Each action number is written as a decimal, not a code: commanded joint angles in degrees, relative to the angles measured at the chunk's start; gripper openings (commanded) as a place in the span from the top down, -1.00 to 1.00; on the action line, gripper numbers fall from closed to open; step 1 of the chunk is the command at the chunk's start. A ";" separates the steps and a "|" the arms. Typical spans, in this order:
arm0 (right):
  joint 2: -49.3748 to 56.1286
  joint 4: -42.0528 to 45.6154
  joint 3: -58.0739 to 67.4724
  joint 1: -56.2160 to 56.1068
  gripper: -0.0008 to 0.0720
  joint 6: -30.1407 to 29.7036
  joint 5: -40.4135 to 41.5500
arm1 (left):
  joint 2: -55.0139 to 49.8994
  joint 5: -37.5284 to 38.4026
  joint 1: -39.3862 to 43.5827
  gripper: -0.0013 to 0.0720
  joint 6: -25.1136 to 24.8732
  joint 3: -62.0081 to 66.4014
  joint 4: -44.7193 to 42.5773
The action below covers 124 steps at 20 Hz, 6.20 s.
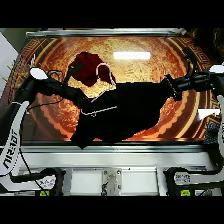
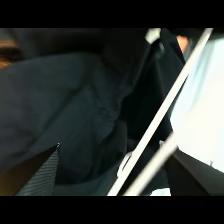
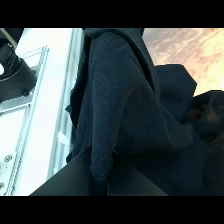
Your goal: Fold the clothes and pants, and hang the long-sleeved shirts on hangers.
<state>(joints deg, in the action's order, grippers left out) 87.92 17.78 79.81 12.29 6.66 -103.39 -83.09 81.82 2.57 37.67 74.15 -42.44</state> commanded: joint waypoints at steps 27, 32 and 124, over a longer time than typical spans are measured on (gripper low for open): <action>-6.49 -2.62 0.07 0.13 0.95 0.22 6.10 | 3.19 -18.03 2.40 -0.96 37.81 -17.73 -11.08; -6.49 -2.64 0.07 1.62 0.95 2.21 6.03 | 2.84 -17.25 1.88 0.16 37.79 -17.73 -9.97; -40.09 -14.93 -8.35 26.77 0.95 -2.21 102.18 | 31.95 -26.95 19.58 0.92 44.19 1.68 -25.59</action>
<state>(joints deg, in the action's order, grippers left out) 44.80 2.72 66.89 31.97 4.43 -2.68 -51.00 54.83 22.11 81.91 75.79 -67.94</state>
